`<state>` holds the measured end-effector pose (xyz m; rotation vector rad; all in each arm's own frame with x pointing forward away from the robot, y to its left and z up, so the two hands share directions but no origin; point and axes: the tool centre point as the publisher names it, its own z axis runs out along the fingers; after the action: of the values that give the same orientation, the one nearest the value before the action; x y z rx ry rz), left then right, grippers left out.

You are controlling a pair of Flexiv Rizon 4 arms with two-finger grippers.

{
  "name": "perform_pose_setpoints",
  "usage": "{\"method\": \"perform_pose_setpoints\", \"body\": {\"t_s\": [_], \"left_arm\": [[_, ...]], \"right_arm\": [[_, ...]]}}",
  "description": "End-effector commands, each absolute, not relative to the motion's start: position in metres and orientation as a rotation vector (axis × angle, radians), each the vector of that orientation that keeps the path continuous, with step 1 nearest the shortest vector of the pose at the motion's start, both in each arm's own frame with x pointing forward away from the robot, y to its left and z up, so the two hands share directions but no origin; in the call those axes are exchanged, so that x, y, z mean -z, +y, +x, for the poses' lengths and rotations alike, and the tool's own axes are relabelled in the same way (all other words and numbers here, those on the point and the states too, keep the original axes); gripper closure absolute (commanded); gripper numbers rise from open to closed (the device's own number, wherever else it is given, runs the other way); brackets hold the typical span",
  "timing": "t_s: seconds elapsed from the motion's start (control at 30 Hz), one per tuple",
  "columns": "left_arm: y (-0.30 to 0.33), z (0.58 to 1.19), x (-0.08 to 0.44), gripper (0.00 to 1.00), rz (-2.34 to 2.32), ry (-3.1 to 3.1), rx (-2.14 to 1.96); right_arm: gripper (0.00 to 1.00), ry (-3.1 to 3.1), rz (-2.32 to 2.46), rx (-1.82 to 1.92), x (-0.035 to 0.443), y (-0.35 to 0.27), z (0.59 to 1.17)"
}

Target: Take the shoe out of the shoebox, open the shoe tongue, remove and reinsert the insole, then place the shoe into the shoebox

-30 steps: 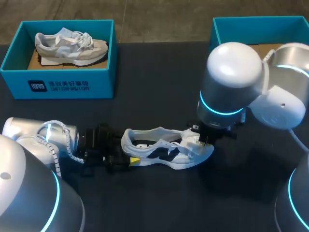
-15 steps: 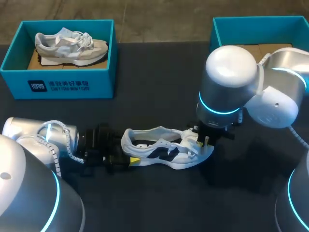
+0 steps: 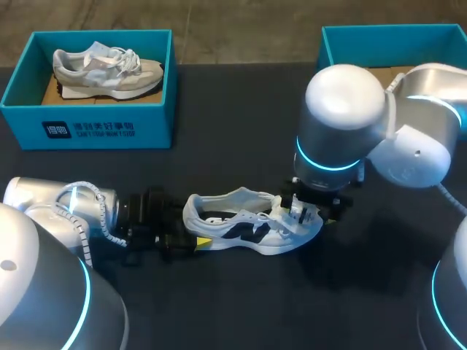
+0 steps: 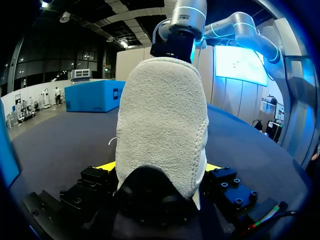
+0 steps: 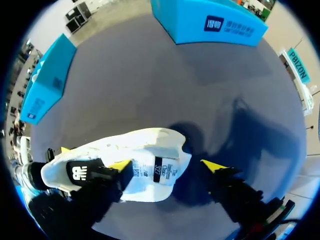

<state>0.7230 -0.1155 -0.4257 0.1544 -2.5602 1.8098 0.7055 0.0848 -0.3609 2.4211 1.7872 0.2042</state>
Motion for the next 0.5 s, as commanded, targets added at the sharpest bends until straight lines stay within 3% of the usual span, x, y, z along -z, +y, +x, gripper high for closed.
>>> {"method": "perform_pose_setpoints", "body": {"t_s": [0.03, 0.5], "left_arm": [[-0.115, 0.727, 0.430, 1.00, 0.154, -2.563, -1.804], [-0.115, 0.727, 0.430, 1.00, 0.154, -2.563, -1.804]], "right_arm": [[0.00, 1.776, 2.347, -0.186, 0.343, 0.097, 0.704], [0.00, 2.144, 1.830, -0.247, 0.288, 0.130, 0.738]]}}
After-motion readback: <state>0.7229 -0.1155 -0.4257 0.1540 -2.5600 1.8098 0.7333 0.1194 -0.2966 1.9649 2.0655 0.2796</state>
